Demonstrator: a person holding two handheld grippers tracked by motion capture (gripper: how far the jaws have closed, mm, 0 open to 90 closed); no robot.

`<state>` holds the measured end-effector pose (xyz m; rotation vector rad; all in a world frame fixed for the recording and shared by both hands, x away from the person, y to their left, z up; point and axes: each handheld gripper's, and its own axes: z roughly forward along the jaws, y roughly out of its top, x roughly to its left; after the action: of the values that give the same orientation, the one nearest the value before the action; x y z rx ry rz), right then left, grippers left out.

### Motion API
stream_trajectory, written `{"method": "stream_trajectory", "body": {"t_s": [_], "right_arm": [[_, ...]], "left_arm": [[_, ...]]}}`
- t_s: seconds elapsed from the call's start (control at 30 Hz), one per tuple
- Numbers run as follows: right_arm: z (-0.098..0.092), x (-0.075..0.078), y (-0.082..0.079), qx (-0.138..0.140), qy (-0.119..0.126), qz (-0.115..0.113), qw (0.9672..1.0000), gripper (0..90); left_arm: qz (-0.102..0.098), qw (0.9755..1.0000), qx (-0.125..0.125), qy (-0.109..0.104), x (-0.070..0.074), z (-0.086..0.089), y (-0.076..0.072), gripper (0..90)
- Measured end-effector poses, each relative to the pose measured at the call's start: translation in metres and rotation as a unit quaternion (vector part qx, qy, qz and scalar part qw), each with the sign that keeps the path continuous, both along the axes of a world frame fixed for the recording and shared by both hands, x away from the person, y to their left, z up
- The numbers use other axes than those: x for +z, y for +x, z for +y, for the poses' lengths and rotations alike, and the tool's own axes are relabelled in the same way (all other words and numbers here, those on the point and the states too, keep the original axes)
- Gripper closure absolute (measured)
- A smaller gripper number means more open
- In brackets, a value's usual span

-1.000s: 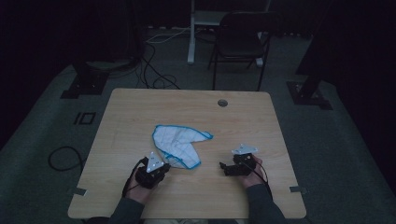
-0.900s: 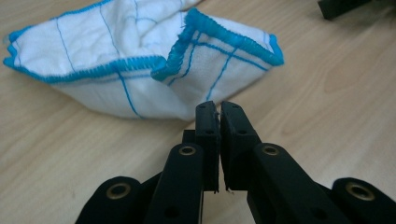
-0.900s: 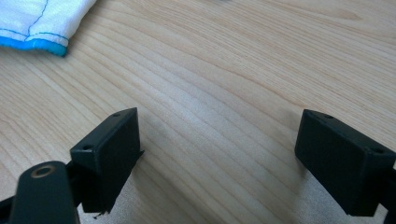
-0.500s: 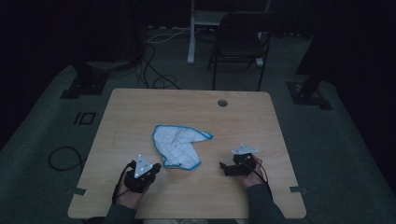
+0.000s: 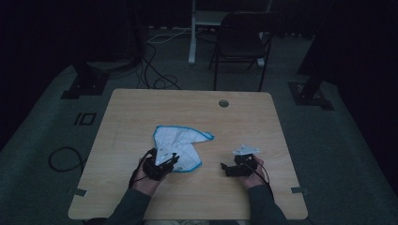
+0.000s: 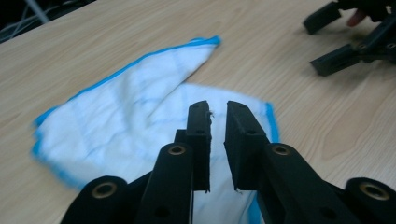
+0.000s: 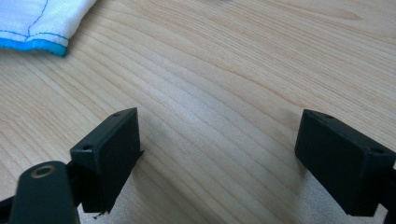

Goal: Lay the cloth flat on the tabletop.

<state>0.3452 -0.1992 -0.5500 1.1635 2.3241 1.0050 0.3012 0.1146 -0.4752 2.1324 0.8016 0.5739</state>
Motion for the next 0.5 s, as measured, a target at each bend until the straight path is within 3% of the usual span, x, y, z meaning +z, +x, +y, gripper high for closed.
{"method": "stream_trajectory", "body": {"t_s": [0.27,0.5], "right_arm": [[0.0,0.0,0.0,0.0,0.0,0.0,1.0,14.1],[0.0,0.0,0.0,0.0,0.0,0.0,1.0,14.1]], "left_arm": [[0.01,0.9991,-0.034,0.023,0.005,-0.038,0.02,71.9],[0.045,0.9969,-0.043,0.048,-0.019,-0.065,0.026,61.3]]}}
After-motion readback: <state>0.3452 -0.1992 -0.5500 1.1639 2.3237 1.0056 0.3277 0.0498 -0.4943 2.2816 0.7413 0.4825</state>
